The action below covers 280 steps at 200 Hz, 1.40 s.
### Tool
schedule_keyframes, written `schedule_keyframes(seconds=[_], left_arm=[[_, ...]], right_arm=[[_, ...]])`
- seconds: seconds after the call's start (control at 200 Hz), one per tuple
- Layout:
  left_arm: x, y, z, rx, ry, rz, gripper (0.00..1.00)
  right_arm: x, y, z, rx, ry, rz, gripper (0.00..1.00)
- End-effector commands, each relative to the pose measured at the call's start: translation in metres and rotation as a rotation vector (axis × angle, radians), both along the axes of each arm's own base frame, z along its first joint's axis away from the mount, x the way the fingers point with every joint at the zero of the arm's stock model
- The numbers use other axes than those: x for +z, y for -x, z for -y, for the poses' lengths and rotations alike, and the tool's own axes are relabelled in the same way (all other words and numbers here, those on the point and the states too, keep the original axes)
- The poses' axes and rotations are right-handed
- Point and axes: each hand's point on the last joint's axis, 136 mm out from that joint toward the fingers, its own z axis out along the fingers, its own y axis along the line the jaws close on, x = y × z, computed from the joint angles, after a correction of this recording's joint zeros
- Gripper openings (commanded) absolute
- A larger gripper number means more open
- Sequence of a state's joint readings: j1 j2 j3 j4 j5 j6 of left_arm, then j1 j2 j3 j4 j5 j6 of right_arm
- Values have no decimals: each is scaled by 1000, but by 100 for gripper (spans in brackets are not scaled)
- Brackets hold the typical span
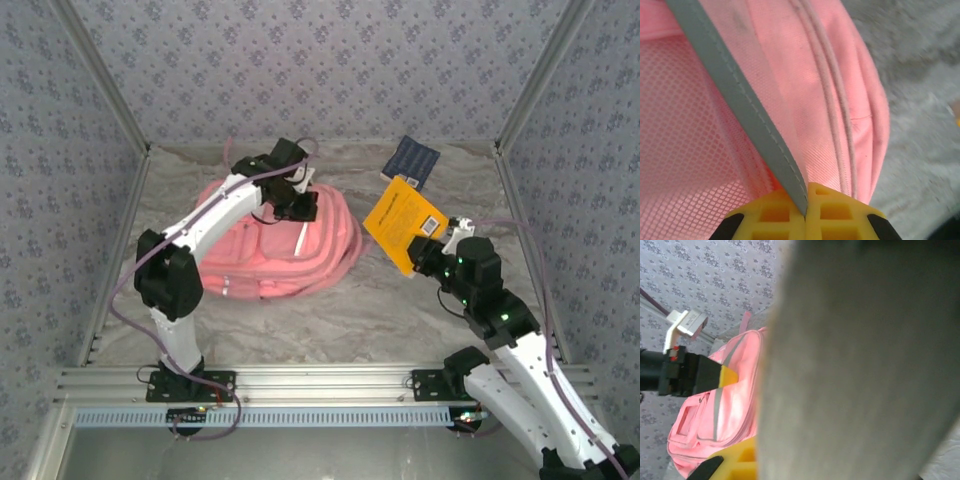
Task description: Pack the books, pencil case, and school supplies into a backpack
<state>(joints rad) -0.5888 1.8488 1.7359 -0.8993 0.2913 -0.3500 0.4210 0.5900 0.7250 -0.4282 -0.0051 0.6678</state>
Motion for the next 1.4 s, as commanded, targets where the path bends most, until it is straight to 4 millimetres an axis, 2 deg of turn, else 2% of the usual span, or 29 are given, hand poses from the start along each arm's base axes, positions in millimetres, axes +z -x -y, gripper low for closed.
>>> schedule_keyframes(seconds=[0.0, 0.14, 0.23, 0.355, 0.535, 0.834, 0.994, 1.159, 1.279, 1.394], left_arm=[[82, 21, 1, -67, 153, 129, 0], [114, 42, -11, -93, 198, 194, 0], [132, 51, -18, -108, 252, 230, 0], [150, 59, -18, -153, 385, 229, 0], [166, 69, -4, -267, 524, 186, 0], [206, 93, 1, -402, 673, 218, 0], [222, 112, -5, -465, 735, 249, 0], [217, 117, -10, -489, 782, 245, 0], [218, 123, -11, -516, 834, 219, 0], [226, 126, -13, -533, 854, 223, 0]], right_arm=[[23, 8, 20, -46, 106, 52, 0], [22, 20, 37, -98, 160, 7, 0], [28, 27, 35, -71, 140, 26, 0], [32, 36, 7, 69, 25, 22, 0], [28, 39, -39, 271, -194, -16, 0], [14, 37, -71, 401, -431, -126, 0], [30, 43, -81, 488, -537, -94, 0], [57, 48, -84, 533, -600, -48, 0], [81, 43, -86, 547, -619, -5, 0], [82, 33, -95, 557, -631, -30, 0]])
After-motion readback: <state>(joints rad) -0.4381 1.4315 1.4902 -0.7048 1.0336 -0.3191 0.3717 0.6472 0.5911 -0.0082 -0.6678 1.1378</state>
